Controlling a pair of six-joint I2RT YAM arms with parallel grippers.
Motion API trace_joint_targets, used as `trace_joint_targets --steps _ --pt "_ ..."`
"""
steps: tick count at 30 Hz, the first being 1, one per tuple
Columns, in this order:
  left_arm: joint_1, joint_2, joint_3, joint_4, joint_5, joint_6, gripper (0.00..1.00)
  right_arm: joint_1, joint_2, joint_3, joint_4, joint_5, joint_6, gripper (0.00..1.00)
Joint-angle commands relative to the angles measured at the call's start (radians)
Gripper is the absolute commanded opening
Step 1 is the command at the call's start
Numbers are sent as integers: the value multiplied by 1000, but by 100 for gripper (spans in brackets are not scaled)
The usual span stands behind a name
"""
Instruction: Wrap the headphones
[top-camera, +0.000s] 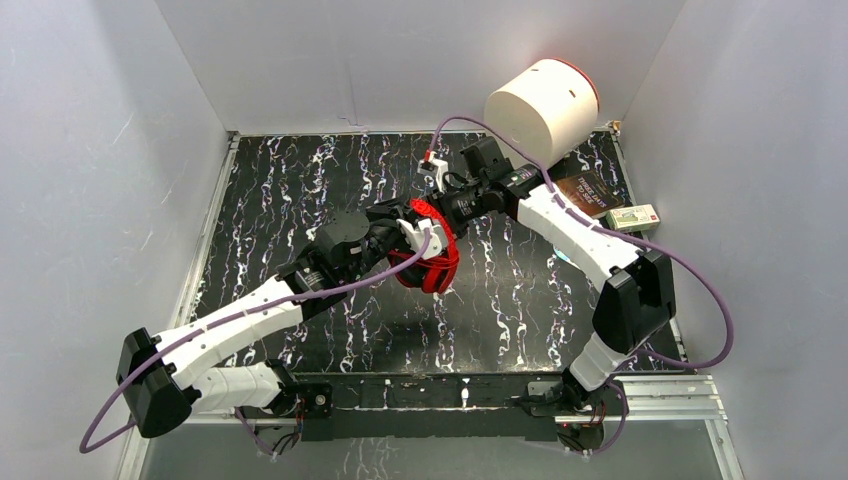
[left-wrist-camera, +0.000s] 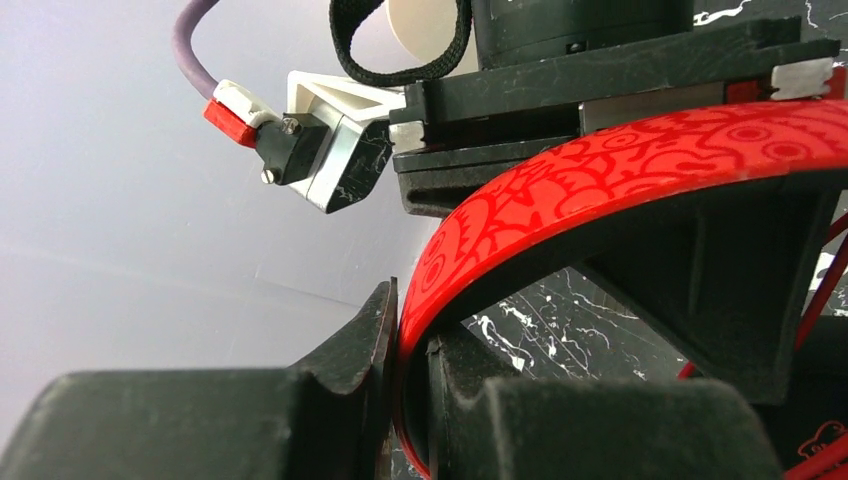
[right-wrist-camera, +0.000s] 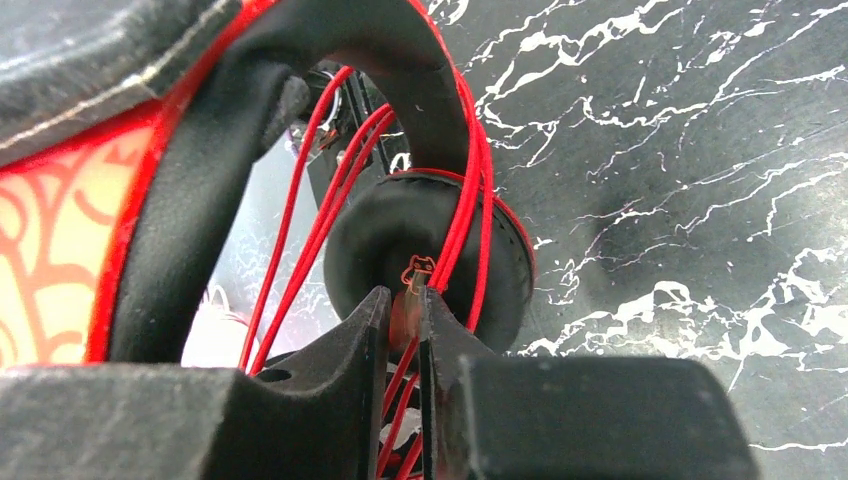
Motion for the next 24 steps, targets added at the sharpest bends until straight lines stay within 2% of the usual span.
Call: trace_joint_targets --steps 1,7,13,18,24 --pt "18 3 4 89 -85 6 0 63 -79 3 -17 -172 33 27" --pt "19 3 0 92 -98 12 0 62 -94 21 -59 -99 14 38" --pt "21 1 -11 108 -108 19 0 59 -157 10 -26 -21 42 47" --pt "22 -1 -16 106 -103 18 0 54 -199 4 6 32 82 48" --pt "22 -6 -20 106 -99 16 0 53 -251 -9 34 177 122 58"
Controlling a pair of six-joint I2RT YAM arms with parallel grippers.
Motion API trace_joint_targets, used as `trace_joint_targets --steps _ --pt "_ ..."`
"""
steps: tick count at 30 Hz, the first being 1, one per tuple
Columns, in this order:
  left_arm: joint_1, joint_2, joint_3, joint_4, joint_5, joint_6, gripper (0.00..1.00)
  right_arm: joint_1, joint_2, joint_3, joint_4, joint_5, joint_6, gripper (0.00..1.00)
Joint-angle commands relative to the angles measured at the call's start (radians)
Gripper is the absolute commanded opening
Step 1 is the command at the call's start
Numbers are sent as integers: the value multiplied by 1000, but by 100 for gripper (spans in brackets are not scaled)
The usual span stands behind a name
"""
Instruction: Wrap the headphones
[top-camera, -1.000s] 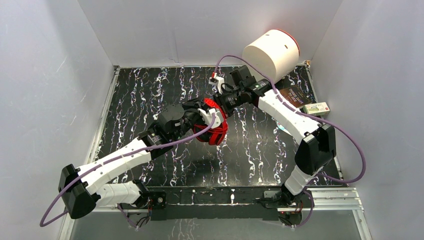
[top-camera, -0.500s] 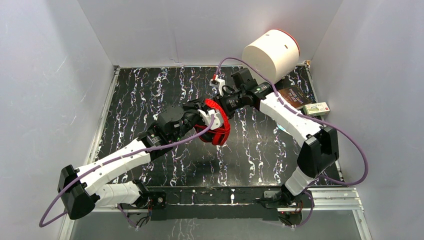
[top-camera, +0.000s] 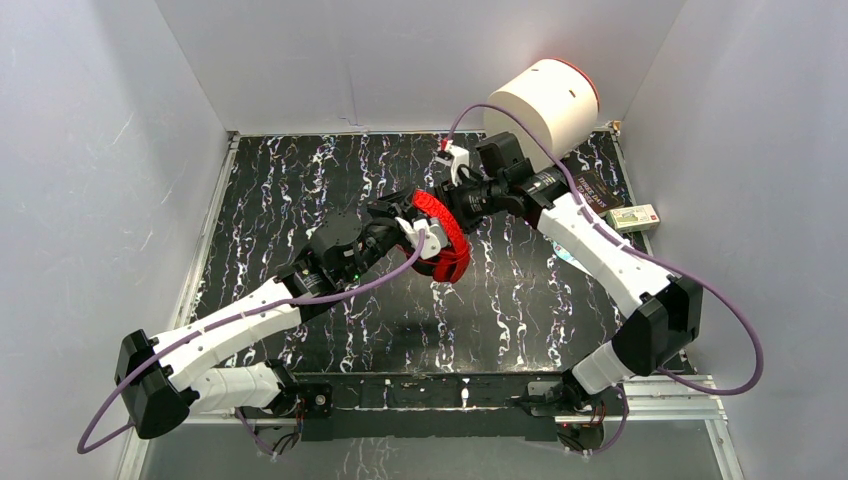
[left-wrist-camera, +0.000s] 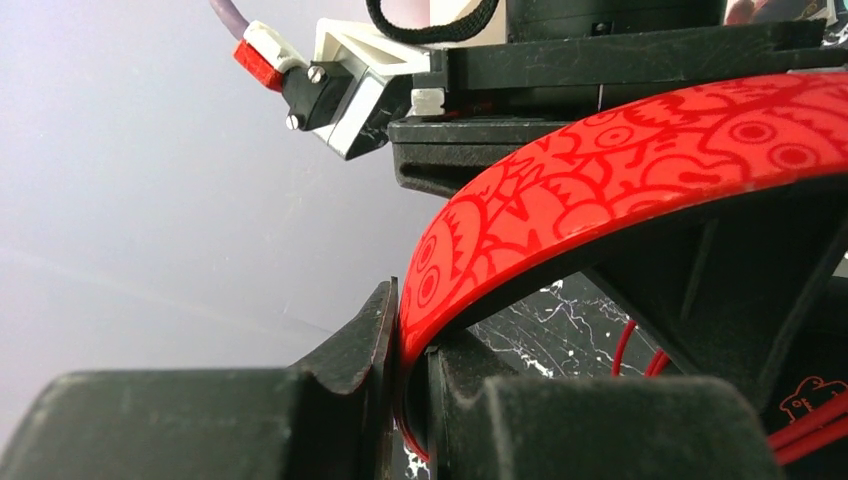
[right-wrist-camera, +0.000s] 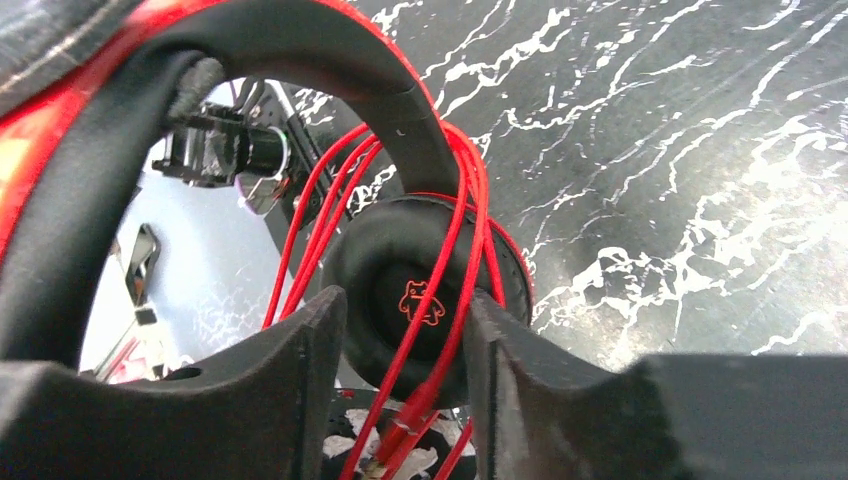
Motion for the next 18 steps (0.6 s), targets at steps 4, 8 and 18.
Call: trace_joint_targets --steps 4,8,18 --pt "35 2 -24 12 -118 3 0 51 -157 -28 95 68 112 65" --pt "35 -7 -33 18 -110 -2 0 50 -174 -41 136 92 176 67" --pt "35 -9 -31 10 -98 -33 0 50 -223 -30 176 245 381 73"
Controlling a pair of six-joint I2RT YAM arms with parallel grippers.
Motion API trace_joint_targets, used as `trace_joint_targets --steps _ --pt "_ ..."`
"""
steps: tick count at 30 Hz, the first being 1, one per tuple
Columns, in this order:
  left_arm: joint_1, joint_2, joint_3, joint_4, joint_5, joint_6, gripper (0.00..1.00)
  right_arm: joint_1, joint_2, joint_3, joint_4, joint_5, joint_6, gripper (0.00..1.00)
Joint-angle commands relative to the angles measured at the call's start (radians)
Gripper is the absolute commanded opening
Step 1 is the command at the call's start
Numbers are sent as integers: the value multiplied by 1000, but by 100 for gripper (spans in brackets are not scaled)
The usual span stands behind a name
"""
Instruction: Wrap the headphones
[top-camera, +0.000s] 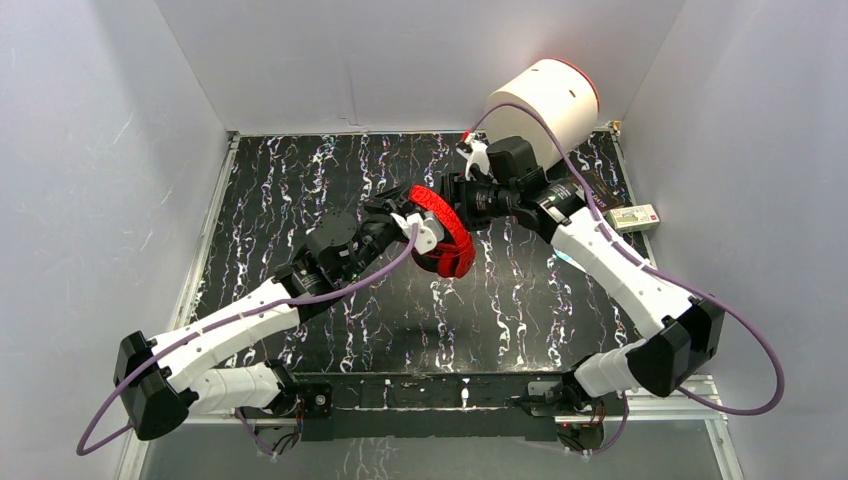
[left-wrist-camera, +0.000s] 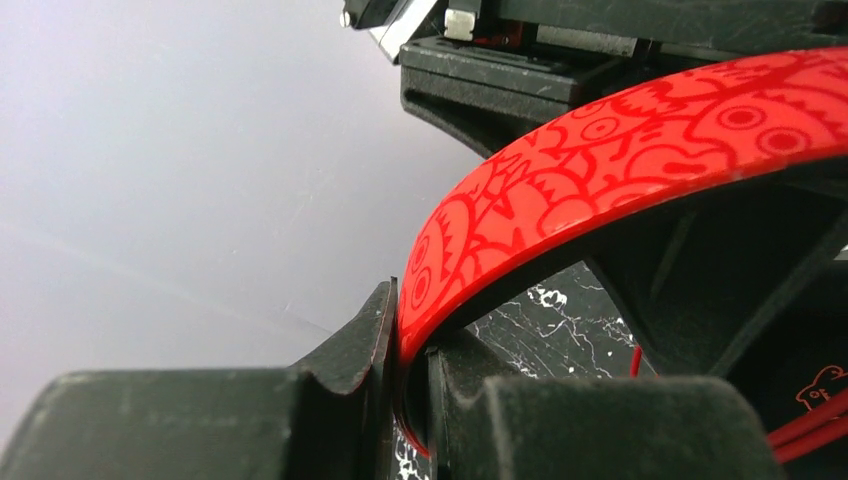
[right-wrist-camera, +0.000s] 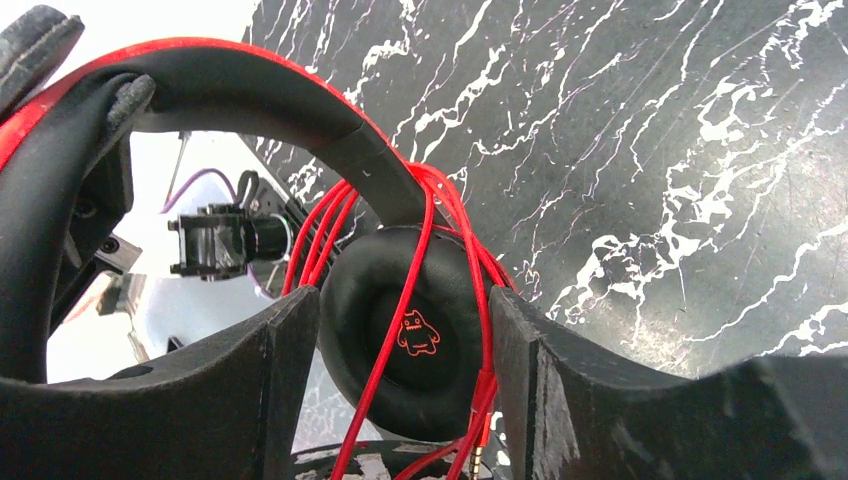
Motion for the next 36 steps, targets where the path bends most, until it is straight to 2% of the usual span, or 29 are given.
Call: trace_joint_targets --steps 1,8,13,15,16,18,19,21,24,30,34,36 --pt "32 -6 -31 -37 -78 2 0 27 -114 23 107 33 106 72" --pt "32 -50 -60 12 -51 -96 0 24 -122 21 94 195 64 70" --pt "32 -51 6 -150 -76 -283 0 -4 -83 90 27 186 25 79" --pt "31 -108 -38 -161 -18 -322 0 -30 -76 101 23 139 -5 87" --pt "32 -136 -61 -168 16 -333 0 -57 -59 105 30 55 -20 90" --pt "32 -167 -82 -205 59 -356 0 -121 -24 133 24 -134 -25 86" --pt "32 -173 -75 -242 82 -367 0 -130 -14 150 9 -176 -26 86" --pt "31 -182 -66 -299 104 -388 0 -131 -9 164 -12 -225 -18 89" --pt "32 -198 -57 -328 116 -453 0 -131 22 180 -70 -274 2 89" --pt "30 -186 19 -481 69 -791 0 -171 -7 158 -105 -69 -52 92" --pt "32 -146 83 -630 58 -1000 0 -179 -49 78 -106 200 -129 93" --pt "32 -130 101 -688 58 -1076 0 -182 -64 15 -96 270 -150 93"
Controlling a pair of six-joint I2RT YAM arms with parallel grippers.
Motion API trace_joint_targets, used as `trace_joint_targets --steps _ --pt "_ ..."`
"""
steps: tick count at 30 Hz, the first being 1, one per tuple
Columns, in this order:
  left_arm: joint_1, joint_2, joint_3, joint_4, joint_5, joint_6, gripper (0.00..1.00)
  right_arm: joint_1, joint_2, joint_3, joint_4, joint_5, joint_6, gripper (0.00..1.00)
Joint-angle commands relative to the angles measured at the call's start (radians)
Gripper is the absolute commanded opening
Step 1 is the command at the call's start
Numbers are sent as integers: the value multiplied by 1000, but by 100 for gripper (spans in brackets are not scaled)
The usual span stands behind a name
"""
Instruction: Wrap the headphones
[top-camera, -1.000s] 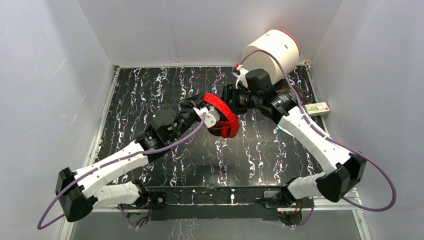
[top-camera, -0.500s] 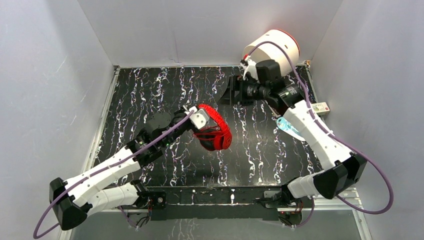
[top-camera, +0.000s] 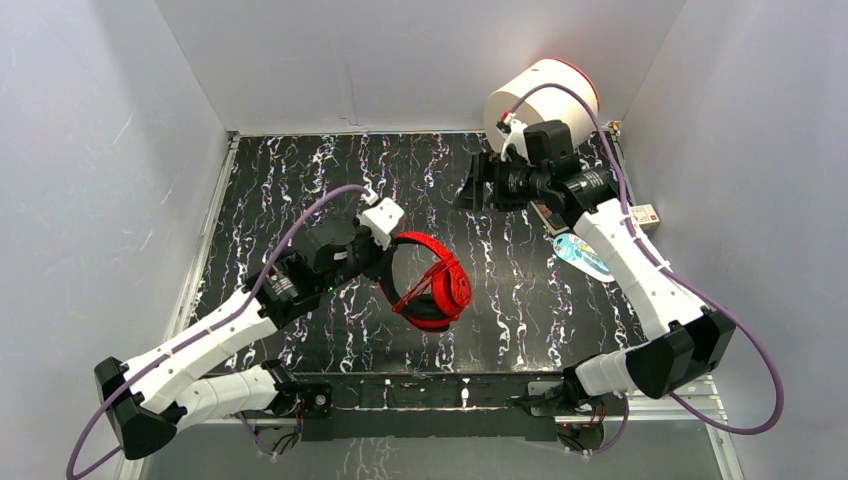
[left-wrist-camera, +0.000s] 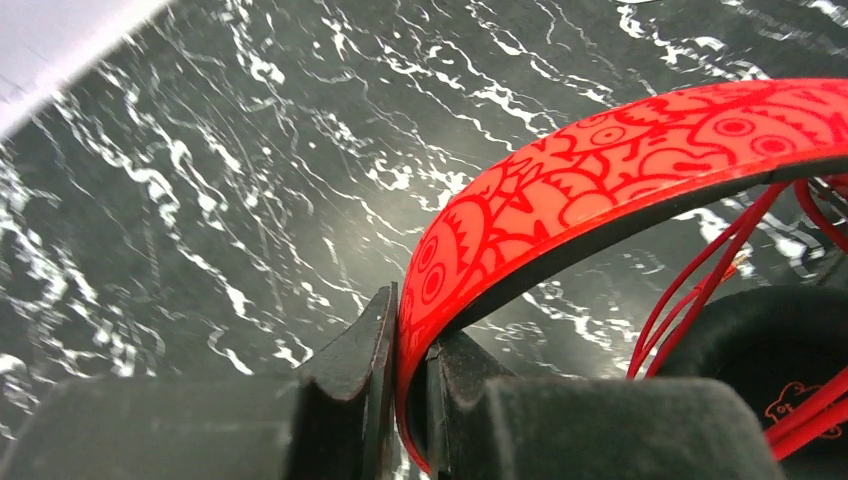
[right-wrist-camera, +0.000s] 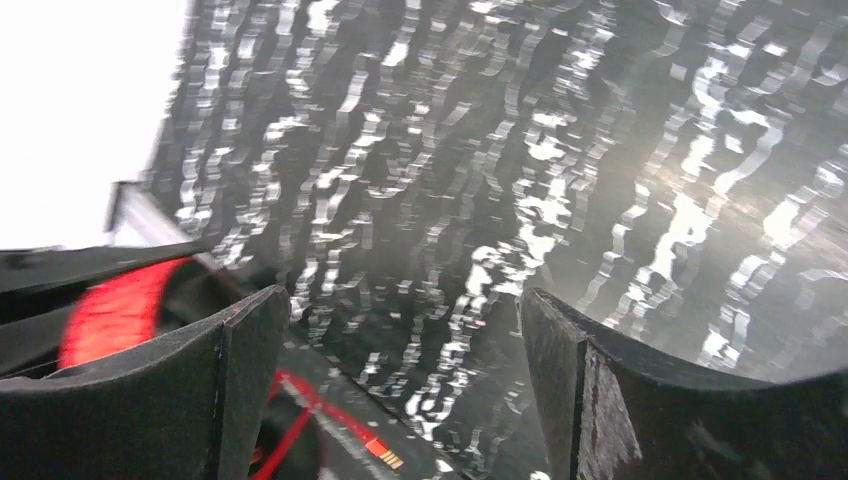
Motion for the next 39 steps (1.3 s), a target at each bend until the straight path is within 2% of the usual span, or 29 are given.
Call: trace_joint_targets --steps 1,8,11,13,15,18,20,23,26,30,36,39 --pt "3 16 107 -137 -10 -319 0 -10 -63 -111 12 239 -86 93" --pt "16 91 208 -365 -71 -532 0 -11 -100 -215 27 240 -80 92" --pt "74 142 234 -464 -72 -611 0 -11 -130 -220 19 262 -78 92" --pt "261 182 152 -515 -46 -671 0 -11 -154 -207 -3 280 -81 93" --pt "370 175 67 -519 -126 -704 0 -11 -167 -213 -8 270 -81 93" --pt "580 143 -56 -495 -161 -784 0 -11 -178 -233 10 232 -69 93" --pt "639 113 -136 -533 -264 -923 0 -11 -180 -246 32 188 -55 93" --pt "644 67 -187 -595 -373 -1115 0 -11 -191 -256 51 131 -47 94" --pt "645 30 -245 -632 -371 -1247 0 -11 -205 -252 52 128 -48 94" --pt "646 -24 -341 -601 -308 -1346 0 -11 -233 -254 62 117 -47 95" --pt "647 -20 -392 -633 -277 -1468 0 -11 -249 -245 62 108 -50 96" --pt "647 -10 -405 -692 -296 -1543 8 -11 -256 -242 59 109 -52 96"
